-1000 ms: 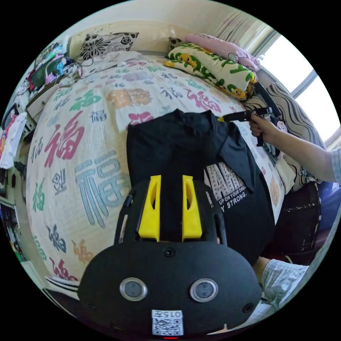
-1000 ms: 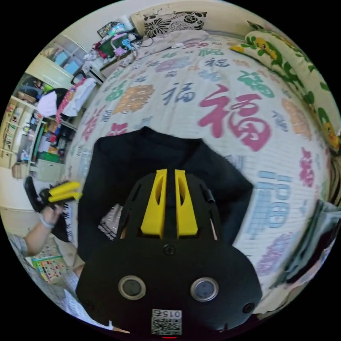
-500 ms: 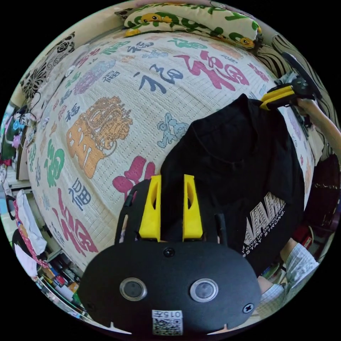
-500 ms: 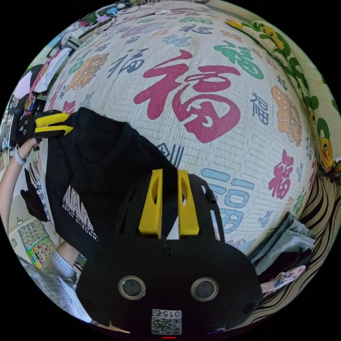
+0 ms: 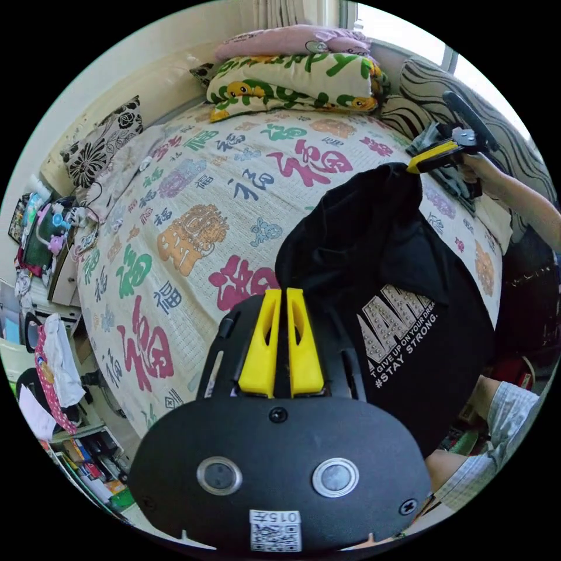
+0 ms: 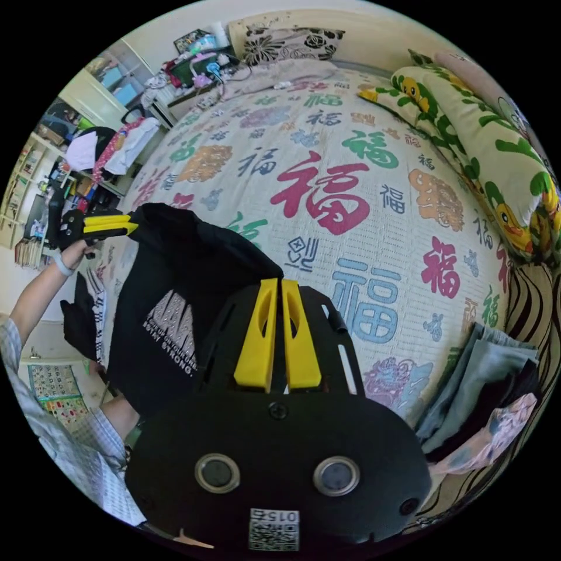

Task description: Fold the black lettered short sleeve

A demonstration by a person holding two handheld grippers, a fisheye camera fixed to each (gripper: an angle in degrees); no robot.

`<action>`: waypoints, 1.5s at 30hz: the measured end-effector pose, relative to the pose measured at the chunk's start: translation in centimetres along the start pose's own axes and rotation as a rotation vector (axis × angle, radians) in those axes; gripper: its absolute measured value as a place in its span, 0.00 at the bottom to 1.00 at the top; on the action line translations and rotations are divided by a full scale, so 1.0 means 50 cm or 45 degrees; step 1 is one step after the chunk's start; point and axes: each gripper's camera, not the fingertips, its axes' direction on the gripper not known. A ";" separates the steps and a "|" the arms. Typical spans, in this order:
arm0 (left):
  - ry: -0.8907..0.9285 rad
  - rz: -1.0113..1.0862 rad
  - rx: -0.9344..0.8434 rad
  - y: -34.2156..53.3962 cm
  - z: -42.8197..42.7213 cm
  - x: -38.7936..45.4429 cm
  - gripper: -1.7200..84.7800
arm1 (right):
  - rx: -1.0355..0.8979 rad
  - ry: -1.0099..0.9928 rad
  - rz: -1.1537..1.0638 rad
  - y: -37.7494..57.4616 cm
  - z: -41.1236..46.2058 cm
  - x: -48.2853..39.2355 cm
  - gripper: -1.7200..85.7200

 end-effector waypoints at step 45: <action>0.079 -0.348 -0.038 0.713 -0.776 0.549 0.05 | -0.291 0.345 0.305 0.978 0.054 -0.734 0.01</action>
